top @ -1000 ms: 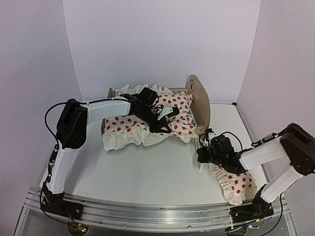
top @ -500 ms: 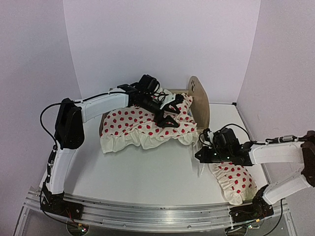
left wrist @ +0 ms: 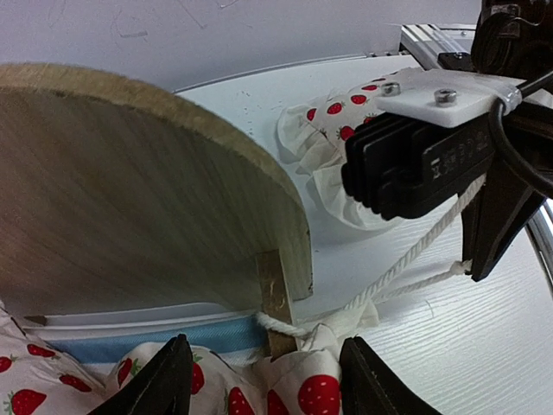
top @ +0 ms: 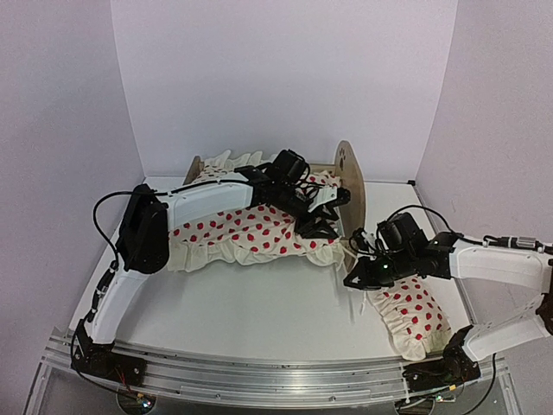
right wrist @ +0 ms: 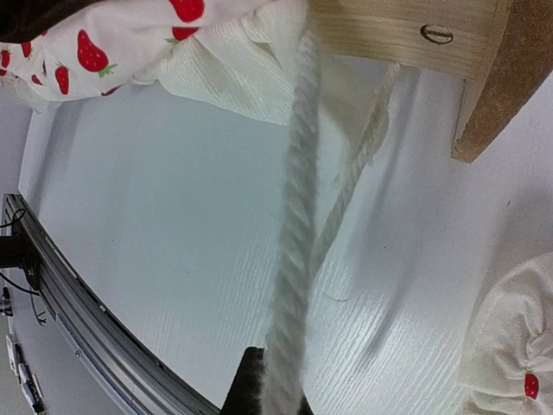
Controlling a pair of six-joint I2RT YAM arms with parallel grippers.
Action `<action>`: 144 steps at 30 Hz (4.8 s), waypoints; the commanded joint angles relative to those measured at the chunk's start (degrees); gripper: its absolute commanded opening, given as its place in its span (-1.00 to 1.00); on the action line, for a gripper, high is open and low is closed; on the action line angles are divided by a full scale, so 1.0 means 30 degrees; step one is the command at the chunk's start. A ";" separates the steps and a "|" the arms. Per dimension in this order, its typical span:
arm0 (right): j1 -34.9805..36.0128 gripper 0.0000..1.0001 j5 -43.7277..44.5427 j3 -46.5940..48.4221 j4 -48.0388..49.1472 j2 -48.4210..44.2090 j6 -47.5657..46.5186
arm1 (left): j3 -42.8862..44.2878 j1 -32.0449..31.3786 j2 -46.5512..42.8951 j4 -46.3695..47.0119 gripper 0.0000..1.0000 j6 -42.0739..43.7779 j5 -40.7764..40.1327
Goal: Set up the pet bed
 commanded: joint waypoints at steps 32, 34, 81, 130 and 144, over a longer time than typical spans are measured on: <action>0.0285 -1.00 -0.3462 0.0039 -0.1331 0.3708 -0.2817 | 0.0948 0.0779 0.0635 0.5404 -0.63 -0.1821 0.0918; 0.0279 -1.00 -0.3997 0.0957 -0.1713 0.3289 -0.2814 | -0.0343 0.0766 -0.0172 0.4320 -0.15 -0.1033 0.1335; -0.1453 -1.00 -0.9257 0.2218 -0.3304 0.2275 -0.0502 | -1.8758 -0.3689 -0.2020 3.0728 -0.33 0.4925 -0.1434; -0.0273 -0.05 0.5590 -0.5445 0.7910 0.1432 -0.0683 | -1.7217 -0.3028 -0.1568 2.7194 -1.00 0.0000 -0.4236; 0.0107 -0.07 0.7199 -0.2833 0.3612 -0.1688 -0.3660 | -1.7480 -0.2917 -0.1887 2.7034 -1.00 -0.0122 -0.4719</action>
